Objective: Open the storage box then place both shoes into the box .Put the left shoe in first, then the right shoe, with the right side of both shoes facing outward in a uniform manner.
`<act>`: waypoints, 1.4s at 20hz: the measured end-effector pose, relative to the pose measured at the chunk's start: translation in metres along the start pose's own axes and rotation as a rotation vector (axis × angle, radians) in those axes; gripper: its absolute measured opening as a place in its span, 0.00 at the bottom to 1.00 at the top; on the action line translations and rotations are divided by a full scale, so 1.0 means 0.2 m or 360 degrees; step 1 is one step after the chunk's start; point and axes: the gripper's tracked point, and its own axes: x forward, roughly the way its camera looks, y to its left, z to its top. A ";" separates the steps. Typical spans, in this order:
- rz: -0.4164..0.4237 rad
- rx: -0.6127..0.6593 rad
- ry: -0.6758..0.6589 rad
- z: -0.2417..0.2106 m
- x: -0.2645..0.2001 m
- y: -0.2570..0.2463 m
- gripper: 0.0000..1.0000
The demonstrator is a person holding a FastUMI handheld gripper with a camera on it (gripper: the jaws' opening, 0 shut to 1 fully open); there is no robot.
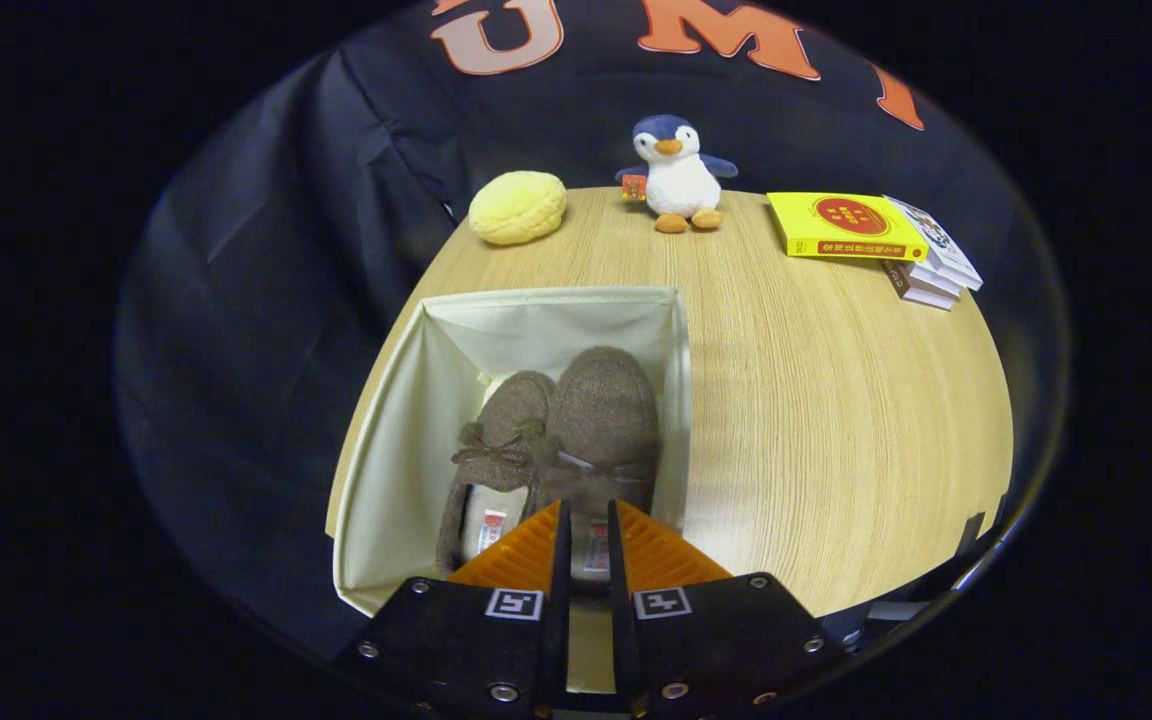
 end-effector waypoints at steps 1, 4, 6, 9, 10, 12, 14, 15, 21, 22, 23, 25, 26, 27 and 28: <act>0.0021 0.0004 -0.0040 0.03 -0.05 -0.01 0.20; 0.0063 0.0015 -0.0196 0.16 -0.20 -0.11 0.23; 0.0064 0.0008 -0.0306 0.24 -0.29 -0.20 0.27; 0.0068 0.0009 -0.0494 0.37 -0.45 -0.35 0.32; 0.0068 0.0015 -0.0560 0.42 -0.50 -0.41 0.33; 0.0044 0.0019 -0.0692 0.49 -0.61 -0.54 0.37; -0.0054 0.0030 -0.0809 0.54 -0.73 -0.72 0.43; -0.0089 0.0033 -0.0866 0.57 -0.78 -0.78 0.49; -0.0212 0.0075 -0.1215 0.71 -1.12 -1.16 0.69; -0.0226 0.0086 -0.1267 0.73 -1.18 -1.21 0.69; -0.0232 0.0098 -0.1321 0.75 -1.23 -1.25 0.69; -0.0253 0.0097 -0.1438 0.80 -1.36 -1.34 0.71; -0.0269 0.0080 -0.1505 0.82 -1.42 -1.37 0.72; -0.0279 0.0060 -0.1565 0.85 -1.48 -1.40 0.76; -0.0278 0.0031 -0.1613 0.87 -1.53 -1.41 0.77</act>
